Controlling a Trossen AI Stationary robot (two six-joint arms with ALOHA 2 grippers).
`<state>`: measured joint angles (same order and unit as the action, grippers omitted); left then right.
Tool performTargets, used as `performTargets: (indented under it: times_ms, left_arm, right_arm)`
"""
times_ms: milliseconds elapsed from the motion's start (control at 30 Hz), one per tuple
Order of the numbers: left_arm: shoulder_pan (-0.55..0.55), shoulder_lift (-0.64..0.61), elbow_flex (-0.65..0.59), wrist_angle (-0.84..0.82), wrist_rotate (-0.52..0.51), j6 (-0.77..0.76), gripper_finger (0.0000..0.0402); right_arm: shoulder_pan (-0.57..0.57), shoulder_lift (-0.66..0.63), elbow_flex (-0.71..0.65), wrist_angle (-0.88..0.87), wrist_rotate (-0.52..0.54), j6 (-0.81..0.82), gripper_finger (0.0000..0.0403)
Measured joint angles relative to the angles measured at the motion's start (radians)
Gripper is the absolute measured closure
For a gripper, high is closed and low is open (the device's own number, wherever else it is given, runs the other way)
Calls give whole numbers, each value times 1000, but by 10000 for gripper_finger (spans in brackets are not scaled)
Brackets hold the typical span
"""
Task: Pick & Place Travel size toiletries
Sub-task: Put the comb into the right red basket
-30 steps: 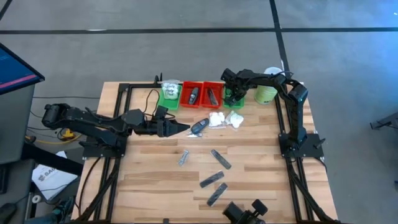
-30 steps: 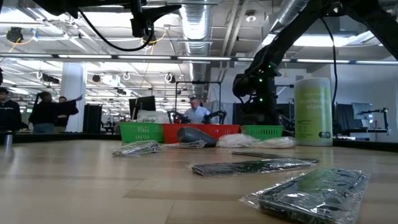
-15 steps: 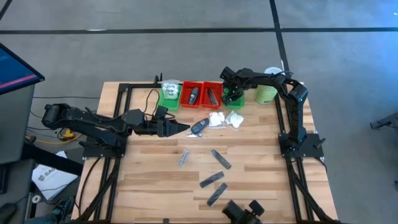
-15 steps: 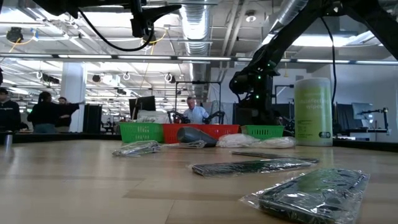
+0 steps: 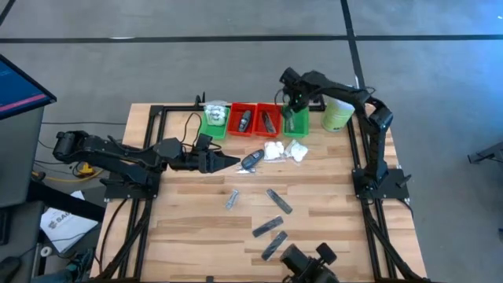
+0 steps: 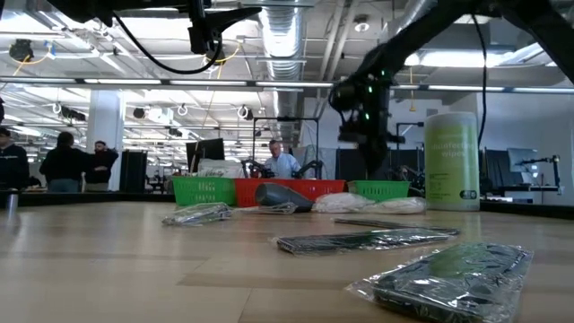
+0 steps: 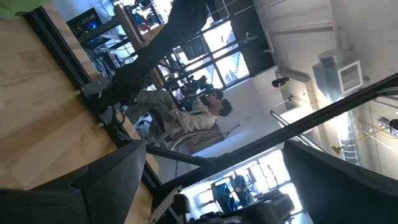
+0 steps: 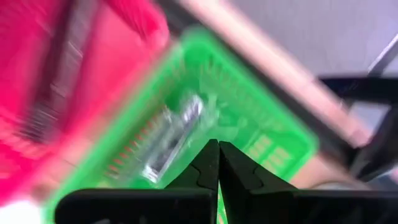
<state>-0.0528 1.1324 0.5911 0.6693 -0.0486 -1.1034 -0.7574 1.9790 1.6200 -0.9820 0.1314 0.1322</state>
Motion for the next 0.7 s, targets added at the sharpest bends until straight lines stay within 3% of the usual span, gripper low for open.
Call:
performTargets:
  times_ms: [167, 433, 700]
  left_arm:
    - [0, 0, 0, 0, 10, 5, 28]
    - [0, 0, 0, 6, 166, -8, 28]
    - [2, 0, 1, 78, 77, 178, 52]
  right_arm:
    - [15, -71, 144, -2, -67, -28, 403]
    - [82, -247, 224, -14, -204, 11, 403]
    - [278, -427, 224, -60, -173, 174, 403]
